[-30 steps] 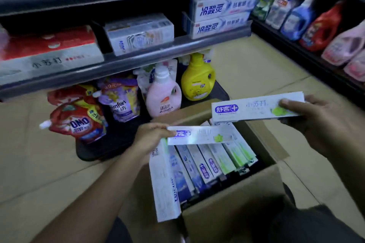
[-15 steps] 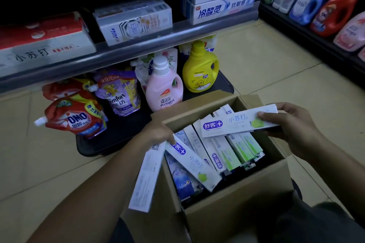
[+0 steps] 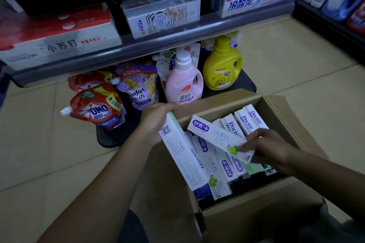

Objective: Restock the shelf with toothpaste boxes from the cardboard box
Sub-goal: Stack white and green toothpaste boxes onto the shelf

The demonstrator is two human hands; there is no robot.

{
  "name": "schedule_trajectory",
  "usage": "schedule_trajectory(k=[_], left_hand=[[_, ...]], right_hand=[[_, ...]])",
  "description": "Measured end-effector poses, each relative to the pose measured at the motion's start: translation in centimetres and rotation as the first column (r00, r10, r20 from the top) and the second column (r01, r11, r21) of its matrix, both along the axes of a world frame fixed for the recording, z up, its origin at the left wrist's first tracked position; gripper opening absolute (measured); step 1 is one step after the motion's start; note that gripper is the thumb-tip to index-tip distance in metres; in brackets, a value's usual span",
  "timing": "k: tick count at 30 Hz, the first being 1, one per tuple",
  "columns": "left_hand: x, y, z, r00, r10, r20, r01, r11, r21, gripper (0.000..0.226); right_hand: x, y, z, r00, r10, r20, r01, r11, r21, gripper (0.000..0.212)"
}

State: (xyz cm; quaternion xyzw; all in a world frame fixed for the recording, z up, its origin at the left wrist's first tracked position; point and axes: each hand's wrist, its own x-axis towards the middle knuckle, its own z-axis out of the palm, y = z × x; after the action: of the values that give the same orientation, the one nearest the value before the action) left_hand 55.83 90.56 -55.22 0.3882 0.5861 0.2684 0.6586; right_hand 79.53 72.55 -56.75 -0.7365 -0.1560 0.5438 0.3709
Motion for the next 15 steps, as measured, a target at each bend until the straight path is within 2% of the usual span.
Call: schedule_trajectory(k=[1, 2, 4, 8, 9, 10, 11, 12, 13, 14, 15], left_hand=[[-0.1, 0.0, 0.2, 1.000, 0.014, 0.007, -0.014, 1.000, -0.014, 0.023], [-0.2, -0.1, 0.4, 0.999, 0.028, 0.020, -0.028, 0.999, -0.025, 0.024], [-0.4, -0.2, 0.6, 0.997, 0.056, 0.047, -0.053, 0.998, -0.045, 0.024], [-0.5, -0.6, 0.8, 0.979, 0.145, 0.141, -0.133, 0.987, -0.094, 0.021], [-0.5, -0.6, 1.0, 0.973, 0.164, 0.165, -0.148, 0.983, -0.104, 0.021], [-0.6, -0.6, 1.1, 0.965, 0.188, 0.182, -0.171, 0.980, -0.105, 0.020], [-0.6, -0.5, 1.3, 0.956, 0.215, 0.199, -0.198, 0.975, -0.099, 0.018], [-0.8, -0.4, 1.5, 0.945, 0.242, 0.220, -0.227, 0.970, -0.092, 0.015], [-0.9, -0.4, 1.7, 0.930, 0.267, 0.251, -0.253, 0.964, -0.087, 0.014], [-1.1, -0.4, 2.1, 0.913, 0.289, 0.289, -0.278, 0.957, -0.080, 0.014], [-1.2, -0.5, 2.5, 0.891, 0.308, 0.332, -0.304, 0.950, -0.065, 0.015]], right_hand=[[-0.1, -0.2, -0.8, 0.983, 0.144, 0.115, -0.136, 0.988, -0.075, 0.037], [-0.3, -0.3, -1.4, 0.917, 0.327, 0.230, -0.294, 0.941, -0.167, 0.041], [-1.3, -0.4, -2.2, 0.698, 0.625, 0.351, -0.541, 0.780, -0.314, 0.047], [-3.8, 0.0, -2.7, 0.352, 0.861, 0.367, -0.761, 0.491, -0.423, 0.042], [-4.1, 0.3, -2.4, 0.289, 0.877, 0.383, -0.779, 0.448, -0.438, 0.040], [-4.2, 0.5, -1.9, 0.274, 0.866, 0.419, -0.781, 0.455, -0.428, 0.038], [-4.1, 0.8, -1.1, 0.331, 0.822, 0.464, -0.765, 0.522, -0.378, 0.032], [-3.9, 1.2, -0.1, 0.482, 0.734, 0.479, -0.720, 0.643, -0.260, 0.026], [-3.7, 1.6, 1.0, 0.684, 0.609, 0.401, -0.623, 0.774, -0.111, 0.028], [-3.6, 1.9, 2.2, 0.852, 0.479, 0.212, -0.492, 0.871, 0.009, 0.036], [-3.6, 2.1, 3.4, 0.921, 0.387, -0.034, -0.384, 0.920, 0.075, 0.045]])
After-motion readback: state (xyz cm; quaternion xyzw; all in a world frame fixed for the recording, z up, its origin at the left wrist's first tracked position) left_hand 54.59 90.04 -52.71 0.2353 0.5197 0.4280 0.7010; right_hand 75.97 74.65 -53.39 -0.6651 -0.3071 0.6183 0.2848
